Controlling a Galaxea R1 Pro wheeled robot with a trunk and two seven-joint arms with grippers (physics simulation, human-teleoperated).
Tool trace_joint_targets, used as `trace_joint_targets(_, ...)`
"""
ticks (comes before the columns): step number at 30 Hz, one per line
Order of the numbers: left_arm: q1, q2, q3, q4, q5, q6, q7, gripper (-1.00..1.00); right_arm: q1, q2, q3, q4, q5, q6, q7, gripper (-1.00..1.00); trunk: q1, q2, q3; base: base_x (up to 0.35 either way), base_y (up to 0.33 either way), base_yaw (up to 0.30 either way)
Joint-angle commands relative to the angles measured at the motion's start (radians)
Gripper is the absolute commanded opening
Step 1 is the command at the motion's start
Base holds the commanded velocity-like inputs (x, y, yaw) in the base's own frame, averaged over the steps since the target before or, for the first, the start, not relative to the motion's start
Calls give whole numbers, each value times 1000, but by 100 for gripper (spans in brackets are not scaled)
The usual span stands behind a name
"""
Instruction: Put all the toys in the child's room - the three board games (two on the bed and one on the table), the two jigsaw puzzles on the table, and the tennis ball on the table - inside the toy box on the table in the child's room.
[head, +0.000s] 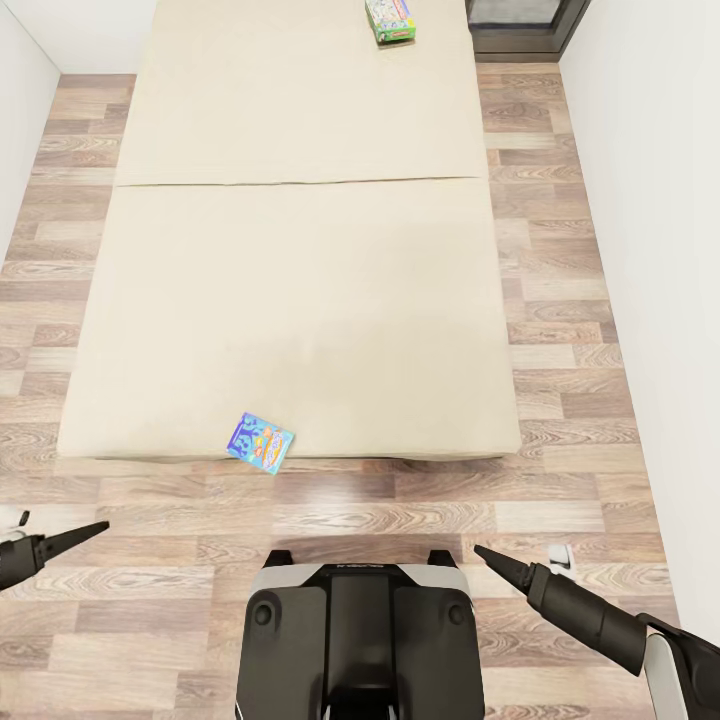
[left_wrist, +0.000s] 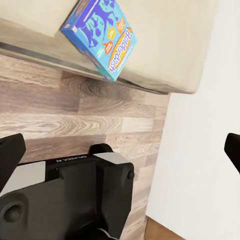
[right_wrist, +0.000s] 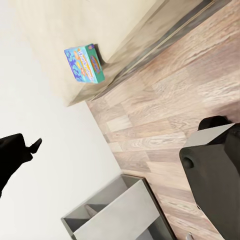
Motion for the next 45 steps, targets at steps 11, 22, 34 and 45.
trace_joint_targets(11,2,-18,-1,5,-6,5,-4,100,-1,3,1,0,5,-18,3,100,1,-1,6,0,0,0)
trace_joint_targets(22,2,-29,-6,7,-10,4,-4,100,-1,14,4,0,5,-26,-18,100,1,-1,23,0,0,0)
trace_joint_targets(34,2,-53,-7,8,-12,3,-4,100,-1,14,4,0,4,-31,-21,100,1,-1,43,0,0,0)
trace_joint_targets(45,2,-69,-8,8,-13,-9,-4,100,-1,-2,-4,0,4,-30,-22,100,1,-1,61,0,0,0)
